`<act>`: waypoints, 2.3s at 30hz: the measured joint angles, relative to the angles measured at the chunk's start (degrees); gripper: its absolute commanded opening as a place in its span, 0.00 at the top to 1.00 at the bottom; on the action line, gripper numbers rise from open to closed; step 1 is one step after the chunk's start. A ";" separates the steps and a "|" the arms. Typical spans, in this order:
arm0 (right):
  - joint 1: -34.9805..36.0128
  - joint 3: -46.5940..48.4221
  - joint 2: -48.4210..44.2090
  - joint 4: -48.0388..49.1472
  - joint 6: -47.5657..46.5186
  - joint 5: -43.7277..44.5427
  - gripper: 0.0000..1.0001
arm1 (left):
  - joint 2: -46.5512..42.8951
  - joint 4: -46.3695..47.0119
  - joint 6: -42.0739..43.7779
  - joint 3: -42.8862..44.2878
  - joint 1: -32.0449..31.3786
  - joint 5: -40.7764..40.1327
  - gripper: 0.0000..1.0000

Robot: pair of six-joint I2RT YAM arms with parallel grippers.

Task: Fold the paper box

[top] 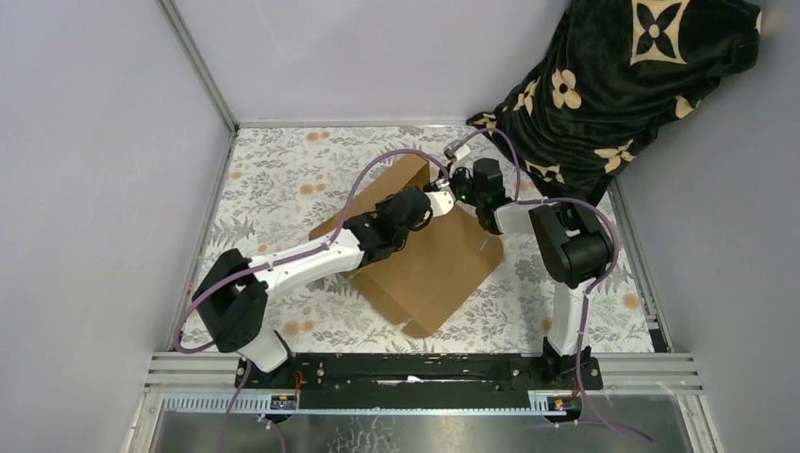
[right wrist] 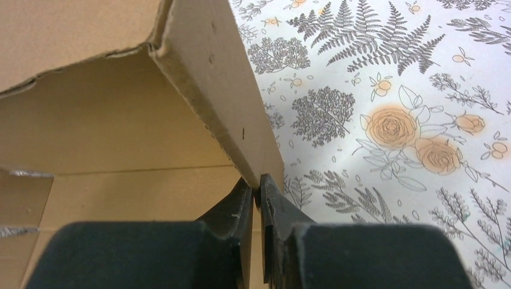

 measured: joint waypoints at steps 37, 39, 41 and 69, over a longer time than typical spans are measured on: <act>1.25 -4.00 1.01 15.28 6.67 1.36 0.79 | -4.35 0.02 -5.14 -3.52 -1.29 4.96 0.80; 1.68 -2.84 1.88 15.23 6.25 2.08 0.85 | -4.35 0.15 -5.14 -3.52 -1.29 5.35 0.80; 2.67 -2.03 2.21 14.60 5.09 3.96 0.87 | -4.35 0.31 -5.16 -3.43 -1.29 5.64 0.80; 5.97 -2.49 0.09 11.26 -4.11 22.43 0.92 | -6.12 -1.05 -6.73 -3.39 0.09 7.39 0.73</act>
